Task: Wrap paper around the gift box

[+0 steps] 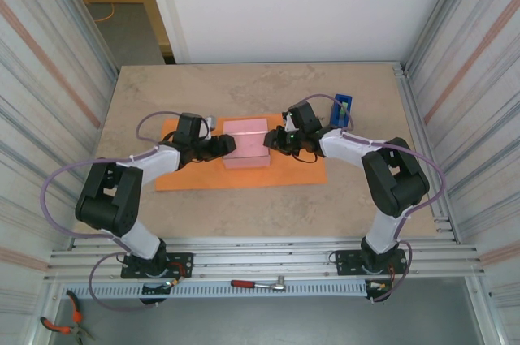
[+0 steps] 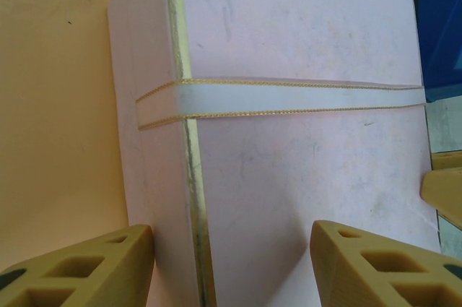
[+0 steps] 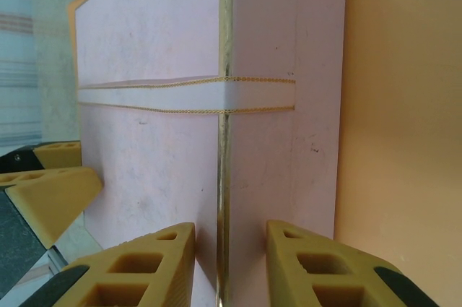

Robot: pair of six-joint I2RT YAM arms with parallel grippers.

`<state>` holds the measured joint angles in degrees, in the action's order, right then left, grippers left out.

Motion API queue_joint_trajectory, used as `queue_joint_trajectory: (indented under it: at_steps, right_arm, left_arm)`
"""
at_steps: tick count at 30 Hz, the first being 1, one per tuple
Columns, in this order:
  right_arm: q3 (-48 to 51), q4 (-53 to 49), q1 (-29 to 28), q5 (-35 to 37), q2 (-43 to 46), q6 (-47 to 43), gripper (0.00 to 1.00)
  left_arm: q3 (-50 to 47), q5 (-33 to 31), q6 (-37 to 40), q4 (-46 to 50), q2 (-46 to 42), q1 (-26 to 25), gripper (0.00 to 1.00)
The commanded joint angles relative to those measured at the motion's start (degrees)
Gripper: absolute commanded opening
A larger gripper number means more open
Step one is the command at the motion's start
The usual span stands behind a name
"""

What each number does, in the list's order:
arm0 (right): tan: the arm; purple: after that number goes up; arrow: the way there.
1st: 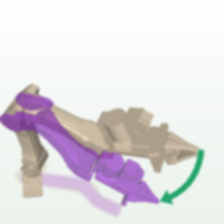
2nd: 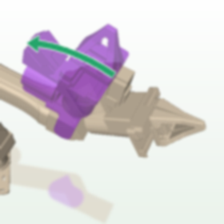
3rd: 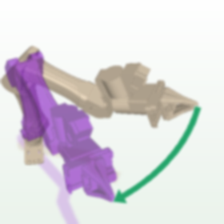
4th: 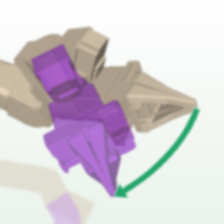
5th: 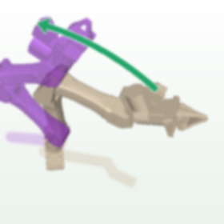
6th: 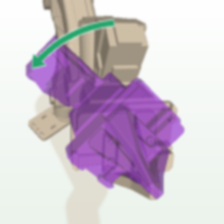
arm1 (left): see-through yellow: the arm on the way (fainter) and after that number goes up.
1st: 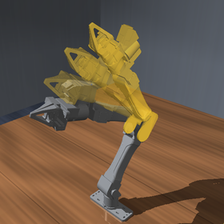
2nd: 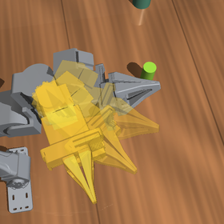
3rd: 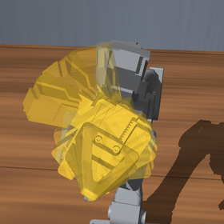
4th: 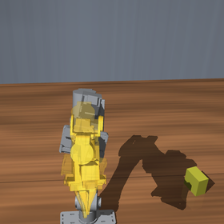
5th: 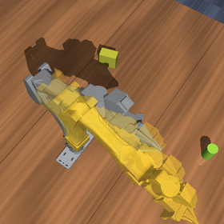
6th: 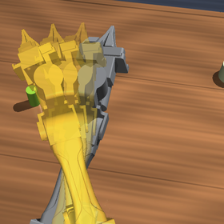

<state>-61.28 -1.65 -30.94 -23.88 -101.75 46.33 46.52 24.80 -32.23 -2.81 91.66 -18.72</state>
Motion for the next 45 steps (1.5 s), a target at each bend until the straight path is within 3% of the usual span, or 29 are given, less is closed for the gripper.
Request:
queue_joint_trajectory:
  at_steps: [1, 16, 23, 29, 36, 45]
  right_arm:
    - [0.6, 2.2, -0.7, -1.8, -1.1, 1.2, 0.30]
    - [2.4, 2.8, -1.0, -1.6, -1.6, 1.7, 0.34]
    - [2.7, 2.4, -0.2, -1.6, -0.8, 1.9, 0.50]
    - [7.2, 0.1, 3.0, 1.7, 6.4, 1.4, 0.68]
    - [14.3, -9.7, 7.8, 6.3, 15.5, -3.1, 0.73]
    - [23.0, -16.9, 13.2, 10.9, 24.2, -6.1, 0.78]
  left_arm:
    - [1.4, 2.0, 1.7, -1.1, 1.0, -0.5, 0.59]
    - [1.1, 2.0, 1.6, -1.4, 0.9, -0.2, 0.60]
    - [0.8, 1.6, 1.8, -1.3, 0.6, 0.0, 0.62]
    - [0.7, 1.3, 2.7, -0.1, -2.6, 2.3, 0.71]
    - [-0.4, 2.5, 3.2, 2.3, -8.9, 5.2, 0.77]
    - [-6.6, 0.3, 0.3, 1.8, -16.5, 2.4, 0.79]
